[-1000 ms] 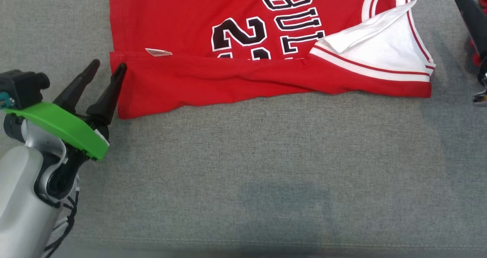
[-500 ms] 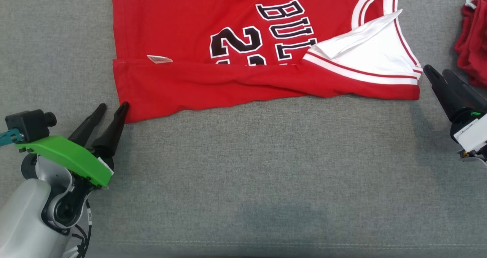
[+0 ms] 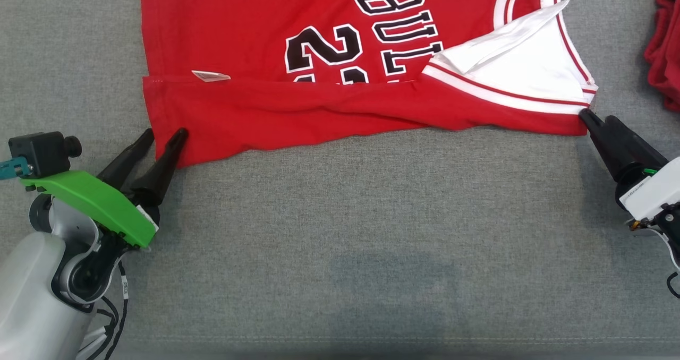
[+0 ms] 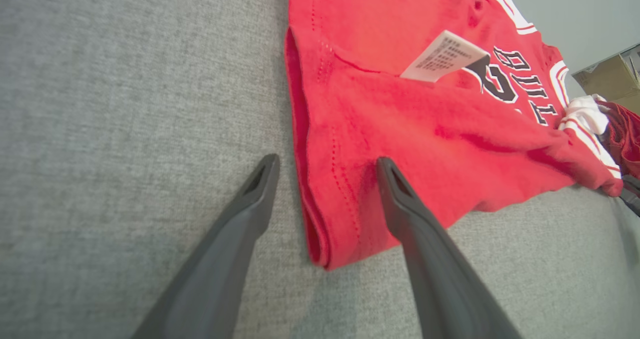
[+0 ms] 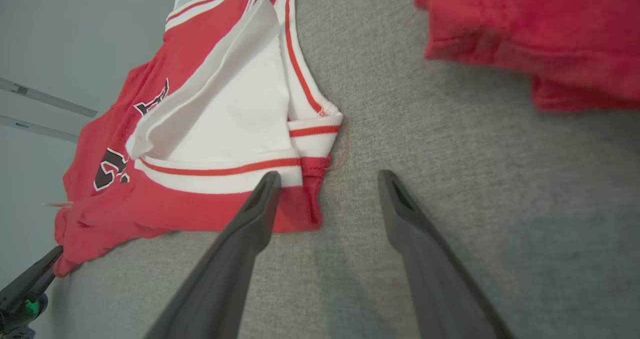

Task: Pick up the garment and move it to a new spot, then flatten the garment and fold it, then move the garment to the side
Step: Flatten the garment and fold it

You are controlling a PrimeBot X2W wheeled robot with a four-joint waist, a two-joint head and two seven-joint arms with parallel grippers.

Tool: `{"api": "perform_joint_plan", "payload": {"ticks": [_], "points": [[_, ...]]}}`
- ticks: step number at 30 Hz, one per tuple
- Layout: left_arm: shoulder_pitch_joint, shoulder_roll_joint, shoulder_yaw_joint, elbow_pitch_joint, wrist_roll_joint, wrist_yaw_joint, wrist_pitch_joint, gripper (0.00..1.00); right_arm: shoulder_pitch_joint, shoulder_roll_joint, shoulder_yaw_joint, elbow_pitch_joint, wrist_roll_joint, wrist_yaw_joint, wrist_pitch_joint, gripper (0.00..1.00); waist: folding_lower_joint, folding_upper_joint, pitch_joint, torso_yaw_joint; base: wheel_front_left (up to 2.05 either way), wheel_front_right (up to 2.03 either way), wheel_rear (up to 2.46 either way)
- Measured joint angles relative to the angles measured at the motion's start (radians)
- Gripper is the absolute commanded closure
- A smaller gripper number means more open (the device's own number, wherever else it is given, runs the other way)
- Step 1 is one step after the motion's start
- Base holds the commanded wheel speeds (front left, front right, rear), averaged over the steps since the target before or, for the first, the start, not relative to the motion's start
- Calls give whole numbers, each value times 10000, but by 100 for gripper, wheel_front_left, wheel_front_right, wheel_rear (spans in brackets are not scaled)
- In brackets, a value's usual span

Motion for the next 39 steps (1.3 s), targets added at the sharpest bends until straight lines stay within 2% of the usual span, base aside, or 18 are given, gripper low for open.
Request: {"api": "perform_joint_plan", "payload": {"ticks": [7,8,9,10,11,12,13,18,24,30,36,39], "points": [[-279,12,-121,46,-71,71,426,0,-642,171,328,50,-190,0,307,0,0,0,93,28,0,0,0],[-314,10,-144,40,-151,71,506,0,-745,219,360,84,-192,-2,370,5,0,0,106,33,0,0,0],[-336,8,-167,23,-228,69,583,2,-831,245,391,113,-192,0,401,42,0,0,118,39,0,0,0],[-356,8,-199,15,-307,69,656,63,-922,261,431,134,-192,0,481,54,0,0,126,46,0,0,0],[-388,10,-263,2,-389,69,731,100,-999,282,451,159,-192,0,518,73,0,0,130,54,0,0,0],[-433,8,-332,-6,-449,58,842,100,-1070,320,454,213,-190,0,545,98,0,0,129,64,0,0,0],[-458,-4,-384,0,-504,36,957,100,-1139,357,460,293,-190,2,545,100,0,0,117,74,0,0,0],[-453,-10,-593,35,-828,-23,1467,100,-1160,520,284,535,125,125,545,100,0,0,-96,142,0,0,0],[176,176,-639,-199,-1977,-119,2378,100,-854,568,-504,623,1202,270,514,100,0,0,-564,171,0,0,0],[972,527,-740,-886,-2894,-198,3200,100,690,487,-872,606,2105,366,476,100,0,0,-1172,184,0,0,0],[2005,738,-704,-1653,-3578,-198,3396,100,2348,184,-1183,270,2711,351,491,100,0,0,-1657,197,0,0,0],[2689,1026,-713,-2146,-3682,-201,3484,100,3246,-67,-1467,-59,3012,339,489,100,0,0,-1833,187,0,0,0]]}}
